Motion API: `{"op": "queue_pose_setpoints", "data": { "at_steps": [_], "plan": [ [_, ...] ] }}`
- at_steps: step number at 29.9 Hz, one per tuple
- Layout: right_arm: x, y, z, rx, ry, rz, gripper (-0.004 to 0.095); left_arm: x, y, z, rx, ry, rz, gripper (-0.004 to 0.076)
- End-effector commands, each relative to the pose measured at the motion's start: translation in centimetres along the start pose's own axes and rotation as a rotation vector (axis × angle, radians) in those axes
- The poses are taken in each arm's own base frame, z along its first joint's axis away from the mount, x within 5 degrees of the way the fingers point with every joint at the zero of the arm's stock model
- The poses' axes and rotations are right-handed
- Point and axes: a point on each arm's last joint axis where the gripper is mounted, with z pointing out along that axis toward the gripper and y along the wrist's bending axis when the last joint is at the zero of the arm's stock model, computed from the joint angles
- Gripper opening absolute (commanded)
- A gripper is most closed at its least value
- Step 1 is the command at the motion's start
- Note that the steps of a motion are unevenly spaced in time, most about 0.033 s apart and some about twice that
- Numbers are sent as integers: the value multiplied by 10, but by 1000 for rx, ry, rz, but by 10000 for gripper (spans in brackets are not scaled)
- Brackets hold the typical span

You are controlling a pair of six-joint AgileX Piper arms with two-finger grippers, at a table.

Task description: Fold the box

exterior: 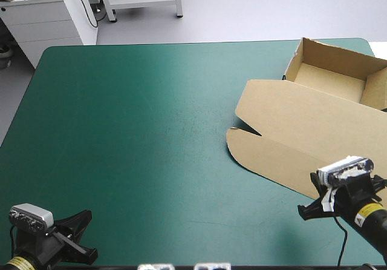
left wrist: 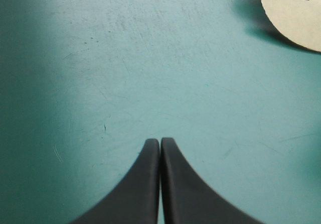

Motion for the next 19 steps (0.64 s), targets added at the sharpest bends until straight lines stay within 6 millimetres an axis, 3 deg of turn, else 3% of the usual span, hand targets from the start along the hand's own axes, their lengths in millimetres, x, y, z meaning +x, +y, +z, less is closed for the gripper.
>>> {"op": "queue_pose_setpoints", "data": {
  "at_steps": [1, 9, 19],
  "plan": [
    [9, -1, -13, 11, -145, 6, 88, -13, -3, -3, 19, -81, 6, -8],
    [39, 0, -32, 11, -278, 43, 88, -13, -3, -3, 19, -92, 16, -8],
    [63, 1, -36, 10, -271, 64, 88, -13, -2, -2, 19, -94, 16, -8]
  ]
}}
